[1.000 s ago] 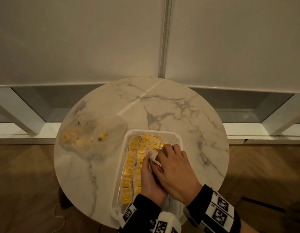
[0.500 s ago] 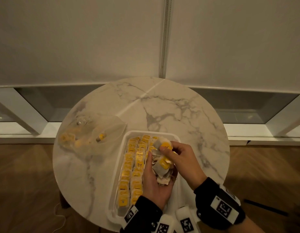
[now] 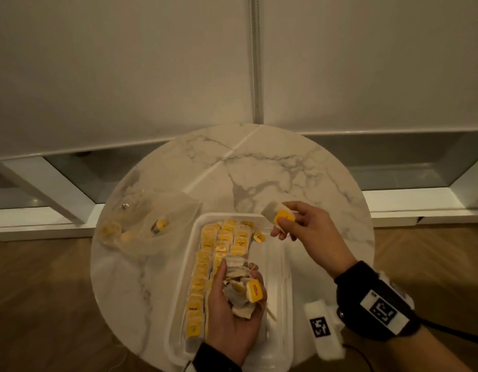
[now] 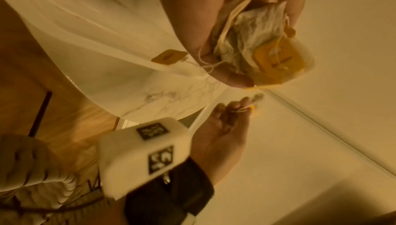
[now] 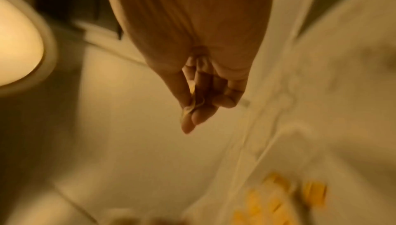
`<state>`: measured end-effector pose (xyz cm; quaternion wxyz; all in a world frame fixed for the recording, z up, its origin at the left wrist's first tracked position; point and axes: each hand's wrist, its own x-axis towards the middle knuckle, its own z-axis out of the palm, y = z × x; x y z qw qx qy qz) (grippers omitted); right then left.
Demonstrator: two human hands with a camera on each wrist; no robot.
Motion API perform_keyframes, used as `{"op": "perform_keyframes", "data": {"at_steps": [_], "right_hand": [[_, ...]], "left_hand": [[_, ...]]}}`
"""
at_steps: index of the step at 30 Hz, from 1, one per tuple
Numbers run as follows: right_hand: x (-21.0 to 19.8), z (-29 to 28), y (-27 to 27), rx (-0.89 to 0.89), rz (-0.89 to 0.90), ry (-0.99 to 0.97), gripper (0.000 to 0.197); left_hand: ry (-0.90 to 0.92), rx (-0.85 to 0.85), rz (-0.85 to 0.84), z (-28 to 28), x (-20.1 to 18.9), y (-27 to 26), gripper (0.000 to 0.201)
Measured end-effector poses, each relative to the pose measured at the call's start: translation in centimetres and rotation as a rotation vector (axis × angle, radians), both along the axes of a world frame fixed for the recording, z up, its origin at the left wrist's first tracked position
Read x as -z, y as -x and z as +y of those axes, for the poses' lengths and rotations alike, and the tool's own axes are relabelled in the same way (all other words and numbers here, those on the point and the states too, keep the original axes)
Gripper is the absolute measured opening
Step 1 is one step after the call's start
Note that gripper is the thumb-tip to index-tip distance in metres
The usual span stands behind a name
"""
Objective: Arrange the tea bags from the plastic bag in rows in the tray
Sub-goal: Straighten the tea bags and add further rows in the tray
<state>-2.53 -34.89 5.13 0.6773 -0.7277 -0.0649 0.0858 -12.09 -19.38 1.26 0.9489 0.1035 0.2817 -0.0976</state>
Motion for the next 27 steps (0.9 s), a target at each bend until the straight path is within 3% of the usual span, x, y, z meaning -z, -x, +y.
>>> {"op": "perform_keyframes", "data": {"at_steps": [4,6,8,12,20,27], "right_hand": [[1.2,-1.3,-0.7,-0.168,-0.169,0.57,0.009],[2.0,-1.3,-0.8,-0.275,-0.244,0.743,0.004],[2.6,-1.1,-1.4,-0.316,-0.324,0.858,0.007],[3.1,0.1,-2.9,-0.351,-0.298,0.994,0.03],[3.7,2.6,-5.5,-0.384,-0.257,1.262,0.012],[4.6,5.2,-6.5,-0.435,-0.141,1.305,0.022]], "left_hand": [[0.004,0.003,-0.116,3.1,0.0,0.9,0.037],[-0.018,0.015,-0.169,5.0,0.2,0.9,0.061],[-0.041,-0.008,-0.193,6.8,0.3,0.6,0.07],[-0.062,-0.086,-0.232,10.2,0.3,-0.5,0.058],[-0.081,-0.112,-0.248,14.5,1.9,-2.3,0.062],[-0.062,-0.037,-0.186,16.0,3.5,-2.7,0.06]]}}
